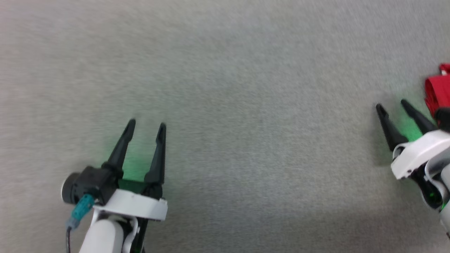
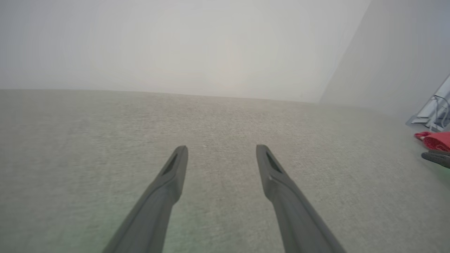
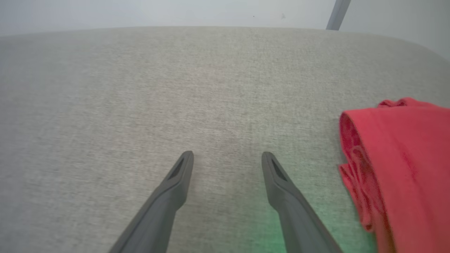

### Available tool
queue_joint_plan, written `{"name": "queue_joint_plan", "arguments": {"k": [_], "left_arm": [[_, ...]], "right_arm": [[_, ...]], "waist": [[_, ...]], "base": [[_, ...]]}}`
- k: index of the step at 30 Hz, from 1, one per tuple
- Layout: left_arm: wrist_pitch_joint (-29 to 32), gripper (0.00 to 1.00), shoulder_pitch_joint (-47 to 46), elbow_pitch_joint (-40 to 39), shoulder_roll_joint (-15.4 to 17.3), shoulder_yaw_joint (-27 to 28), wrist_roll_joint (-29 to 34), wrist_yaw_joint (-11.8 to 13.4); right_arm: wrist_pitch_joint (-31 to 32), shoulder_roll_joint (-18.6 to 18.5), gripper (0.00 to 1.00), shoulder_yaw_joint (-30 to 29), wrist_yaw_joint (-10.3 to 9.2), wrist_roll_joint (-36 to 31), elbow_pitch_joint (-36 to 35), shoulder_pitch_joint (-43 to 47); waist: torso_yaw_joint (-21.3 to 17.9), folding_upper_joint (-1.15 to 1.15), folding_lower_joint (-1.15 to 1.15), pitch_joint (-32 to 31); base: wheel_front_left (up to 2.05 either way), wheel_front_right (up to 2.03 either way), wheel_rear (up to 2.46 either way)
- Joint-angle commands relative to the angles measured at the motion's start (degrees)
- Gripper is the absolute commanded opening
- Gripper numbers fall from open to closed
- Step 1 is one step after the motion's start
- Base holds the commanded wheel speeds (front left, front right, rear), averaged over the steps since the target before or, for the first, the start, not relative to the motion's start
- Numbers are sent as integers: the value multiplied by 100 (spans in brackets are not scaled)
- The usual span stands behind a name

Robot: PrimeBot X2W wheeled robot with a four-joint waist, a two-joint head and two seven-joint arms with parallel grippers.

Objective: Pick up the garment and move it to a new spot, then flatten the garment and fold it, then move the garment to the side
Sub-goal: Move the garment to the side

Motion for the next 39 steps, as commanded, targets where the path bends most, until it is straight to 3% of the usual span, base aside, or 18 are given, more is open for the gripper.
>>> {"name": "queue_joint_plan", "arguments": {"k": [1,7,18,29,39], "left_arm": [[3,100,164,60,-31,56,-25,-11],[3,100,675,114,-103,221,-37,-13],[3,100,1342,35,137,112,-77,-14],[4,100,1850,-251,208,122,-213,-14],[4,100,2408,-661,176,408,-270,-14]], "right_arm": [[-44,19,100,-45,-11,-42,-37,174],[-55,278,100,-789,-11,-509,-500,834],[-57,1012,100,-2452,-11,-1716,-1959,2464],[-49,1422,100,-3141,-11,-1975,-2829,3560],[-36,1526,100,-3651,-11,-2052,-3608,4443]], "waist": [[662,0,0,-706],[994,0,0,-1304],[1200,0,0,-2051],[1331,0,0,-2356],[1440,0,0,-2359]], "base": [[0,0,0],[0,0,0],[0,0,0],[0,0,0],[0,0,0]]}}
